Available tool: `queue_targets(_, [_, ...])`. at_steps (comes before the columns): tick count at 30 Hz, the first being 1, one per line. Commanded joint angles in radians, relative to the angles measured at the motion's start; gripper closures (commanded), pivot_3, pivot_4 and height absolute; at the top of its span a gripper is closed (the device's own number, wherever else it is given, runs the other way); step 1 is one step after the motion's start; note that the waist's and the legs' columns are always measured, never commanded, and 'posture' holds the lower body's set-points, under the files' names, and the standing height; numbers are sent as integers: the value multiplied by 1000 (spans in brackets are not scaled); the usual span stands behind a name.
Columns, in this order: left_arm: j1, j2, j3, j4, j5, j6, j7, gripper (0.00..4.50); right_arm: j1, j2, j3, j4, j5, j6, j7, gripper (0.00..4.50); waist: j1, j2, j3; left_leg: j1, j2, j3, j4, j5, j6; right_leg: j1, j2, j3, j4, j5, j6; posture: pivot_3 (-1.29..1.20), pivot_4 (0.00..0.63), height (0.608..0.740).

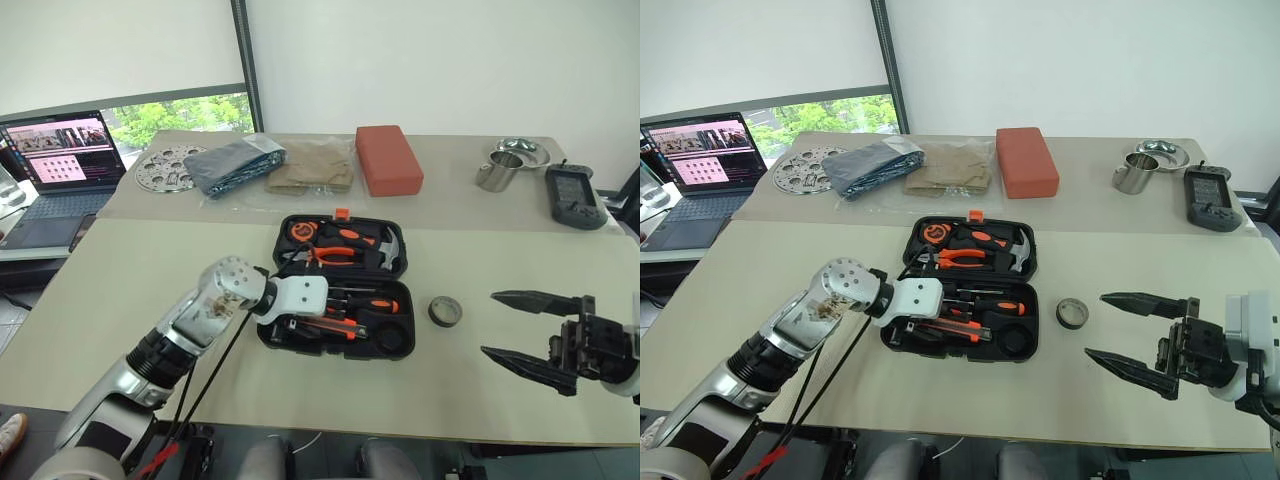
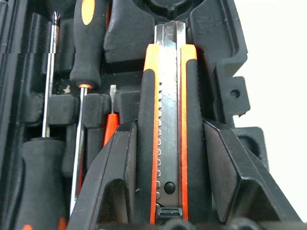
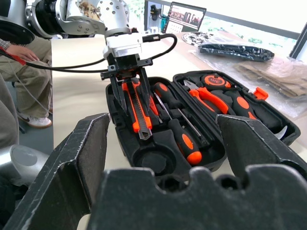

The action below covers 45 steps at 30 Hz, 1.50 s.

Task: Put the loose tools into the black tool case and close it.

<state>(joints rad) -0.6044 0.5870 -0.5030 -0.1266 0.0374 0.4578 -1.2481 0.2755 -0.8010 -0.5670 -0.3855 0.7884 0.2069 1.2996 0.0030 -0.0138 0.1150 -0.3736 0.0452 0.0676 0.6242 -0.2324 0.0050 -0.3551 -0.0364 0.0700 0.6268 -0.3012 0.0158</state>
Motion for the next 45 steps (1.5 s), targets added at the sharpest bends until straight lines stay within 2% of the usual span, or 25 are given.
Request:
queue_targets(1, [17,6,-30,-36,20,51,14,2976,-4,3,-29,-30,6,-19,-8,375,0,0,0,0,0,0,0,0,0,0,0,0,0,0,0,0,150,740])
queue_targets(11, [32,26,-49,-77,28,90,27,2976,-7,4,-28,-20,6,-23,-6,375,-3,0,0,0,0,0,0,0,0,1,0,0,0,0,0,0,150,740])
queue_targets(13, [41,24,-46,-94,16,109,32,1959,-8,3,-29,-18,7,-22,-5,375,-3,0,0,0,0,0,0,0,0,1,0,0,0,0,0,0,150,740])
queue_targets(15, [43,26,-46,-101,17,116,37,1369,-8,3,-29,-18,7,-21,-5,375,-4,0,0,0,0,0,0,0,0,1,0,0,0,0,0,0,150,740])
queue_targets(18, [44,29,-39,-110,10,128,43,250,-9,2,-28,-16,7,-20,-5,375,-5,1,0,0,0,0,0,0,1,1,0,0,0,0,0,0,150,740])
queue_targets(19, [45,27,-29,-116,-3,141,43,47,-10,2,-28,-16,7,-20,-5,375,-5,1,0,0,0,-1,0,-1,1,1,0,0,0,-1,0,0,150,740])
queue_targets(26, [-4,3,74,-159,-130,227,28,47,-19,-2,-22,-6,4,-18,0,375,-3,1,0,-1,0,-2,1,-1,2,0,0,0,-1,-1,0,0,150,740])
queue_targets(30, [-71,-18,150,-98,-203,224,30,47,-22,-2,-21,1,1,-18,6,375,0,1,0,-3,-1,-4,2,-1,2,0,0,0,0,-1,1,0,150,740])
queue_targets(33, [-85,-28,163,-47,-220,182,37,47,-24,-1,-21,7,-2,-21,10,375,-1,1,-1,-2,-1,-4,2,-1,2,0,1,0,0,-1,1,0,150,740])
queue_targets(36, [-79,-79,187,28,-246,102,46,761,-25,0,-22,9,-3,-22,11,375,-3,1,-1,-3,-2,-4,2,-1,2,1,1,1,0,-1,0,0,150,740])
queue_targets(42, [-16,-124,179,162,-278,-191,-65,3018,-18,4,-26,5,-4,-24,9,375,-4,2,-1,-4,-2,-5,3,-1,2,1,3,1,0,-1,0,0,150,740])
queue_targets(45, [-3,-117,156,248,-245,-295,-106,4207,-11,6,-30,-1,-3,-24,7,375,-5,2,-1,-4,-2,-5,3,-1,2,0,3,1,0,-1,0,0,150,740])
